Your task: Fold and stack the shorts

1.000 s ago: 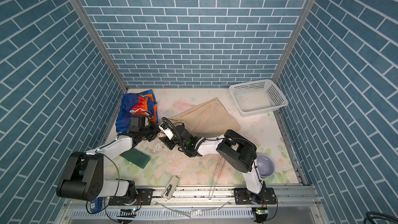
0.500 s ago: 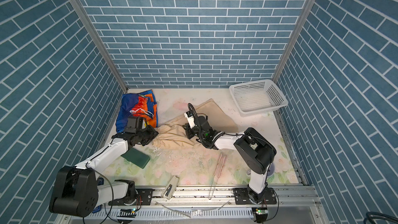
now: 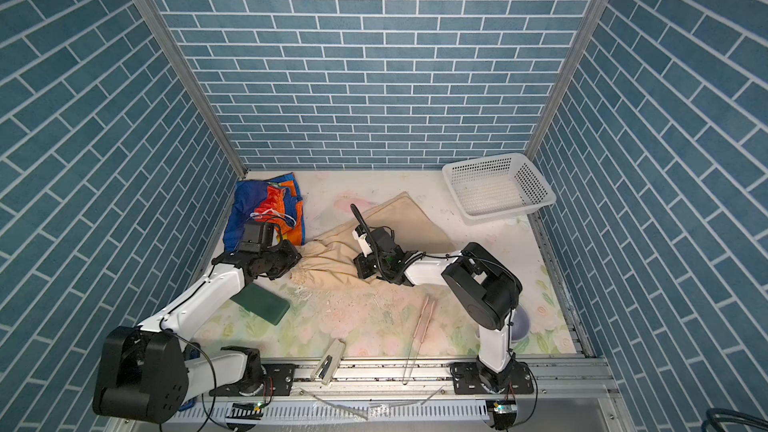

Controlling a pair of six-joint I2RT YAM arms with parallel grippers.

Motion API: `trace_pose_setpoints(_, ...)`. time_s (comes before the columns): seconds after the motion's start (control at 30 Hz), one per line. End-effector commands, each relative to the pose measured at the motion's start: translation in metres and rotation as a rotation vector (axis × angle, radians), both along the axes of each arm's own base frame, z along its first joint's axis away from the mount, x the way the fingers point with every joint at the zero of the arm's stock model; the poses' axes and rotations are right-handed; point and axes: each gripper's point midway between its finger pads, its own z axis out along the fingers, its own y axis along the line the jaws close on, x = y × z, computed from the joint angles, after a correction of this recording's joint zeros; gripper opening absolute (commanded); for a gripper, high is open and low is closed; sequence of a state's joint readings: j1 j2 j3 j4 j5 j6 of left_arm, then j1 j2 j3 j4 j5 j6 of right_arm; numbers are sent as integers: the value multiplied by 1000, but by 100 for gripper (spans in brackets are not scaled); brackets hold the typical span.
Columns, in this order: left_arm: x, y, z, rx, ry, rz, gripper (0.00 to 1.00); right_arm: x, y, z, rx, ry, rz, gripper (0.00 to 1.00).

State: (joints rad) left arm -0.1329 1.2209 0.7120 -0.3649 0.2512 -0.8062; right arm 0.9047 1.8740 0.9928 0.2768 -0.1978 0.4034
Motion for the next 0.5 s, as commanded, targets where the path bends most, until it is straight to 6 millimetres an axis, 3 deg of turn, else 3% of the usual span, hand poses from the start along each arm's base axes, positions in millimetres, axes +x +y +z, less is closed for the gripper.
trace_pose_setpoints(0.0,5,5,10,25,-18,-2,9,-7,11,-2,-72,10,29,0)
trace_pose_setpoints(0.17,19,4,24,19,-50,-10,10,-20,38,-17,-205,54,122,0)
trace_pose_setpoints(0.27,31,1,33,11,-73,-36,10,-26,53,-25,-201,125,151,0)
trace_pose_setpoints(0.37,40,-4,41,-4,-91,-68,10,-20,62,-26,-159,182,133,0)
trace_pose_setpoints(0.47,44,-6,48,-6,-107,-92,10,-7,65,-14,-39,240,103,0)
